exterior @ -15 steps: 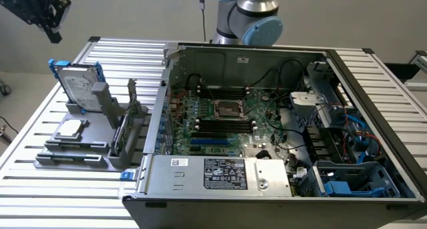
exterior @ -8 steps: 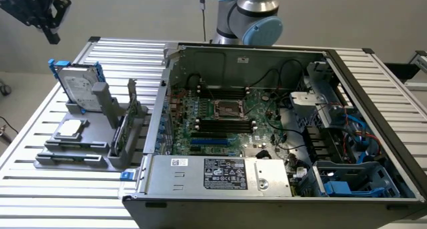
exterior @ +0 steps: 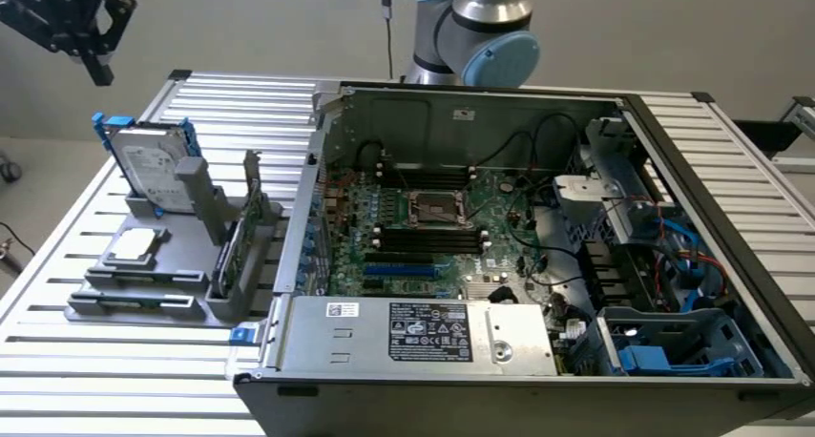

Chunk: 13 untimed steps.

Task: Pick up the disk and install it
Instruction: 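Pick up the disk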

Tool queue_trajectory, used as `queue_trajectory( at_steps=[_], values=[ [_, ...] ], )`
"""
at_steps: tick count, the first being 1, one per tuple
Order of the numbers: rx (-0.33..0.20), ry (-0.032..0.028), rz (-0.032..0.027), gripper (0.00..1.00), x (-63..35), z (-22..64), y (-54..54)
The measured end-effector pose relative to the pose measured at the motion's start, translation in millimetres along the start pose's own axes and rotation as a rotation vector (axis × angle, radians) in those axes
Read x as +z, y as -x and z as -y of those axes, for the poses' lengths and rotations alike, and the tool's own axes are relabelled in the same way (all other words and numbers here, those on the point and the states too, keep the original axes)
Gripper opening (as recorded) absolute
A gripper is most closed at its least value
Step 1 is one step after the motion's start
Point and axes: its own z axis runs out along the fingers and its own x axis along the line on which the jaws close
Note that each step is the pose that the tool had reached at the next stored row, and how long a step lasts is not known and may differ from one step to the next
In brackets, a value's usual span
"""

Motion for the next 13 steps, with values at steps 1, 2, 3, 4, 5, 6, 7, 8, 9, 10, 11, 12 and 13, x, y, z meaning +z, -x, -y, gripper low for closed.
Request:
queue_trajectory(
  at_steps=[1, 2, 3, 4, 5, 6, 7, 8, 9, 10, 11, 12, 13],
  values=[
    [-0.018, -0.0003, 0.0000, 0.11, 0.3, 0.0, 0.0],
    [-0.036, -0.0005, -0.0001, 0.11, 0.7, 0.0, 0.0],
    [-0.054, -0.0008, -0.0004, 0.11, 0.9, 0.0, 0.0],
    [-0.072, -0.0011, -0.0004, 0.11, 1.3, 0.0, 0.0],
    [-0.091, -0.0014, -0.0005, 0.11, 1.7, 0.0, 0.0],
    [-0.109, -0.0017, -0.0005, 0.11, 2.0, 0.0, 0.0],
    [-0.127, -0.0020, -0.0007, 0.11, 2.3, 0.0, 0.0],
    [-0.145, -0.0022, -0.0008, 0.11, 2.7, 0.0, 0.0],
    [-0.162, -0.0025, -0.0010, 0.11, 3.0, 0.0, 0.0],
    [-0.182, -0.0028, -0.0010, 0.11, 3.5, 0.0, 0.0],
    [-0.200, -0.0031, -0.0011, 0.11, 3.8, 0.0, 0.0],
    [-0.218, -0.0034, -0.0013, 0.11, 4.2, 0.0, 0.0],
    [-0.236, -0.0037, -0.0013, 0.11, 4.5, 0.0, 0.0]
  ],
)
